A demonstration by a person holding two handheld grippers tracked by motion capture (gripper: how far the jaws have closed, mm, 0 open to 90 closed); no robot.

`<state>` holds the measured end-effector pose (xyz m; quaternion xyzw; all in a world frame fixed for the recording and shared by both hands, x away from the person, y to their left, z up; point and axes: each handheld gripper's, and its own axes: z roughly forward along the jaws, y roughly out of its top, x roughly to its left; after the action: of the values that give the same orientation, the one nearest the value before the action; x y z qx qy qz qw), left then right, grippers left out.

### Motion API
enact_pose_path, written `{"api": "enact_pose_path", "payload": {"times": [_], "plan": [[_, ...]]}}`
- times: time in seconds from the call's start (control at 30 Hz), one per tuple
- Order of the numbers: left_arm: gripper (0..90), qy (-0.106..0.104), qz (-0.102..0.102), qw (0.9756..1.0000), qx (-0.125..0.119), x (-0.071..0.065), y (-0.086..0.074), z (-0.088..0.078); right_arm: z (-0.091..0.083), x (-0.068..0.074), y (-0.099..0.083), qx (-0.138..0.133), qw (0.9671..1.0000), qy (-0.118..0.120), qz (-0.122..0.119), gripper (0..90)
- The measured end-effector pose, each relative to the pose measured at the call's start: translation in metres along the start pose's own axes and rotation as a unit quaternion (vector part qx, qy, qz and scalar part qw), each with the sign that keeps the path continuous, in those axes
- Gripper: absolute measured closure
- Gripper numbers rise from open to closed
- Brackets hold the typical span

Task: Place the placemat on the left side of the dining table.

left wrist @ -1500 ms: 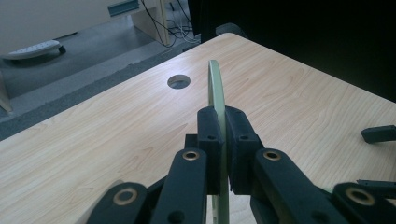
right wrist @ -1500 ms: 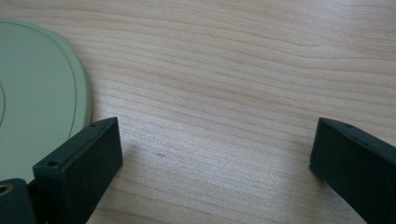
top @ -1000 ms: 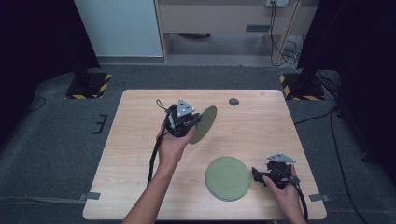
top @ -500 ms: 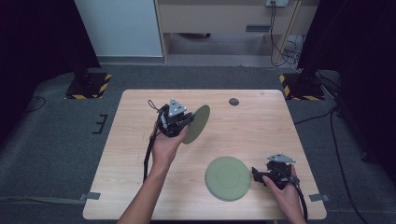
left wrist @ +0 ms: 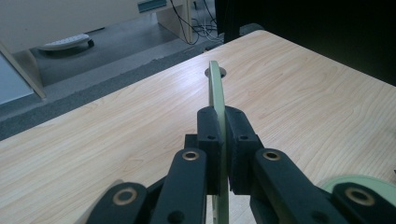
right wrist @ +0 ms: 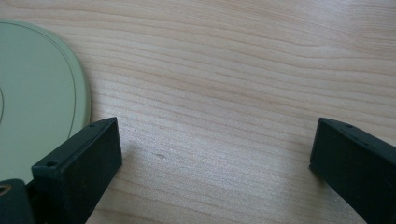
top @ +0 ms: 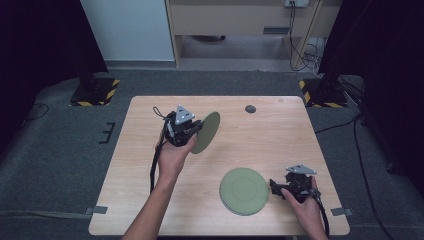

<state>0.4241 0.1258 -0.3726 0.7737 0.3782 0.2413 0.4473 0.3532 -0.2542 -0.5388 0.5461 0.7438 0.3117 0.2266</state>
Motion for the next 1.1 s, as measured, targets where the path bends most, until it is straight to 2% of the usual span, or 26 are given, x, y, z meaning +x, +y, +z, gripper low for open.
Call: {"api": "enact_pose_path", "payload": {"times": [0.4, 0.6, 0.77, 1.1], "plan": [[85.8, 0.008, -0.004, 0.9999, 0.007, 0.009, -0.008, -0.004, 0.000, 0.000, 0.000, 0.000, 1.0000, 0.000, 0.000, 2.4], [85.8, 0.019, -0.003, 0.9997, 0.011, 0.016, -0.014, -0.011, 0.000, 0.000, 0.000, 0.000, 1.0000, 0.000, 0.001, 2.3], [85.8, 0.028, -0.007, 0.9995, 0.013, 0.025, -0.020, -0.019, 0.000, 0.000, 0.000, 0.000, 1.0000, 0.000, 0.000, 2.2], [85.8, 0.033, -0.019, 0.9992, 0.016, 0.033, -0.033, -0.025, 0.000, 0.000, 0.000, 0.000, 1.0000, -0.001, 0.000, 2.1]]}}
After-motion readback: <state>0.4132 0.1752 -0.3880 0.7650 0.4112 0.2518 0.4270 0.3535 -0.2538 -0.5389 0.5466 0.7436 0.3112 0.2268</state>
